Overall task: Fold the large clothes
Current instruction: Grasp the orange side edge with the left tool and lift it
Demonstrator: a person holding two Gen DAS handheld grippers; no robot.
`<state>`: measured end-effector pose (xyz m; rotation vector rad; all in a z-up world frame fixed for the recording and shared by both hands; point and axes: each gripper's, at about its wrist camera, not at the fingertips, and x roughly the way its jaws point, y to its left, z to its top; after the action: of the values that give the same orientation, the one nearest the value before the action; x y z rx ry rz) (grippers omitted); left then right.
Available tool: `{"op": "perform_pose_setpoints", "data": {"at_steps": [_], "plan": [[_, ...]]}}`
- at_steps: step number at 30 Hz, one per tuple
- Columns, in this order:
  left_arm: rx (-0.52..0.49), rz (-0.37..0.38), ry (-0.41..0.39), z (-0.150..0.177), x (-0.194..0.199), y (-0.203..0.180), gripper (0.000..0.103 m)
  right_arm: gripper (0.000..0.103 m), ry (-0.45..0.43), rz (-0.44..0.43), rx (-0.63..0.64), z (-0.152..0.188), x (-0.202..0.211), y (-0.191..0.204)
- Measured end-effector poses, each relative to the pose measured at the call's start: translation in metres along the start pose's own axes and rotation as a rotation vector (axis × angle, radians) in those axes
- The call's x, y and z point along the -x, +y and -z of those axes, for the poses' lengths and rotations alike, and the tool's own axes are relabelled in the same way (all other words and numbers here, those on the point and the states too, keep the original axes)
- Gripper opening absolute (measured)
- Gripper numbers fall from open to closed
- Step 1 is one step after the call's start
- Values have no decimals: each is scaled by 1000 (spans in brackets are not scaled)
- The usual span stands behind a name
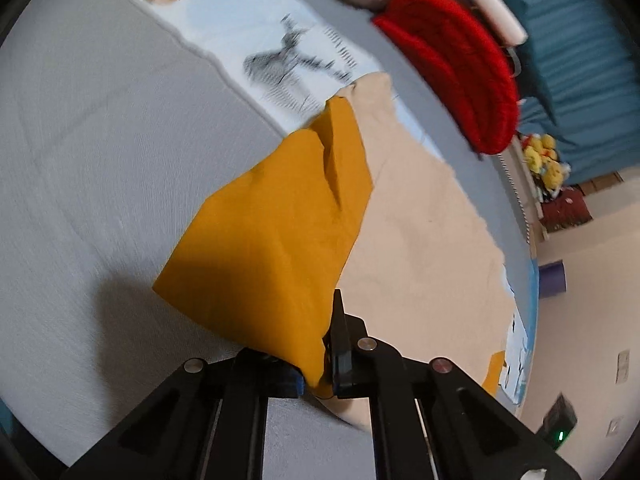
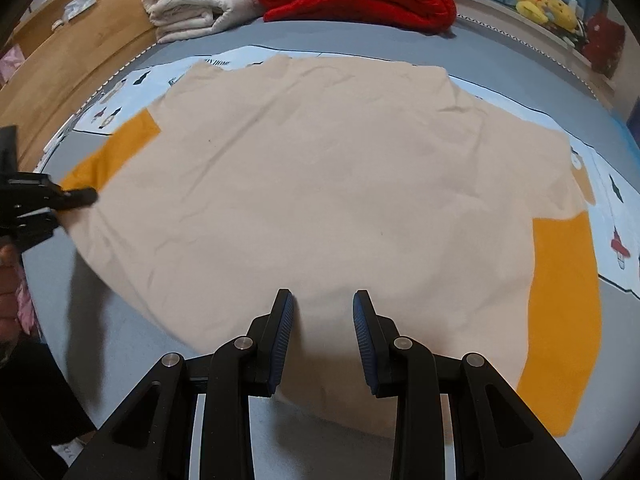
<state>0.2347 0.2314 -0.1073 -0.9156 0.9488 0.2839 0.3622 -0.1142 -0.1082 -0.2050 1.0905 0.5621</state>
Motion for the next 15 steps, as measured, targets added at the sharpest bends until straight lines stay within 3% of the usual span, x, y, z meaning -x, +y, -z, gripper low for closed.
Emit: {"op": "perform_pose_setpoints", "data": {"at_steps": [2,5,9,15], "plan": [[-28,5,-16,-2,11,-1,7,33,-1,-17,-16,-5,-1,4],[-128,-49,-65,-1,34,-9,7,33,9,-43,-27,-6,-5,13],[-340,-94,-150,11,64,-35,7,33,73,-27,26,-2,-23,32],[-516,-89,-207,30,65,-70,7,33,138,-31,30,-1,-36,32]]}}
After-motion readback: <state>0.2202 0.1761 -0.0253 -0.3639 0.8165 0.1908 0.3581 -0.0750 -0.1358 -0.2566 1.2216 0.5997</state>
